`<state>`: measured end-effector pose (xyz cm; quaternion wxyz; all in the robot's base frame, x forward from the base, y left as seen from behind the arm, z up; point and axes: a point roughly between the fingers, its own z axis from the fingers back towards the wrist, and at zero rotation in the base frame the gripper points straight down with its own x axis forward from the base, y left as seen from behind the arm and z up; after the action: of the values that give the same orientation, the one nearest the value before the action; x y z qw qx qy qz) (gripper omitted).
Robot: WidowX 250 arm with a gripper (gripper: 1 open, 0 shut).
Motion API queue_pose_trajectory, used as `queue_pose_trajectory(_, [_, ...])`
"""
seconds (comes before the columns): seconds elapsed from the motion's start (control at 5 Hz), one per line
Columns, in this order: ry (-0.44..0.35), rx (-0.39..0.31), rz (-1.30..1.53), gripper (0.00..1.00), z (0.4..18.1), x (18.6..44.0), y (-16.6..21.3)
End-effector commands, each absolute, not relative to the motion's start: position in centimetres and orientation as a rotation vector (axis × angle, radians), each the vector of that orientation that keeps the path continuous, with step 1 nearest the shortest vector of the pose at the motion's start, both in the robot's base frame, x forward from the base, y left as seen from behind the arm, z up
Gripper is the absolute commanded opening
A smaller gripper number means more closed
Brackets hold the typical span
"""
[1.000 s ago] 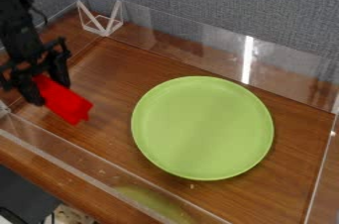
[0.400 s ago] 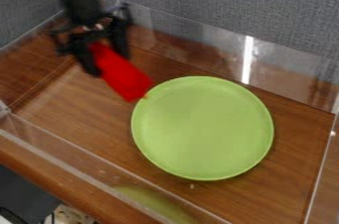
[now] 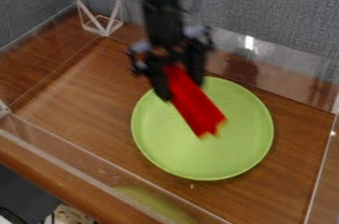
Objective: Put the red object on the green plate
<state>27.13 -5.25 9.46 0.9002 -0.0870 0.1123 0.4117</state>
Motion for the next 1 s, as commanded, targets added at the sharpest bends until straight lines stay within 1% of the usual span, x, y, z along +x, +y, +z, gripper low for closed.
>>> queue_pose_trajectory(0.0, [0.159, -0.190, 0.792, 0.00, 9.8, 26.5, -7.5])
queue_pose_trajectory(0.2, [0.074, -0.193, 0.790, 0.00, 8.8, 26.6, -7.4])
queue_pose_trajectory(0.6, [0.006, -0.208, 0.865, 0.00, 7.2, 28.5, -5.5])
queue_pose_trajectory(0.8, [-0.048, -0.209, 0.889, 0.00, 6.7, 29.1, -4.7])
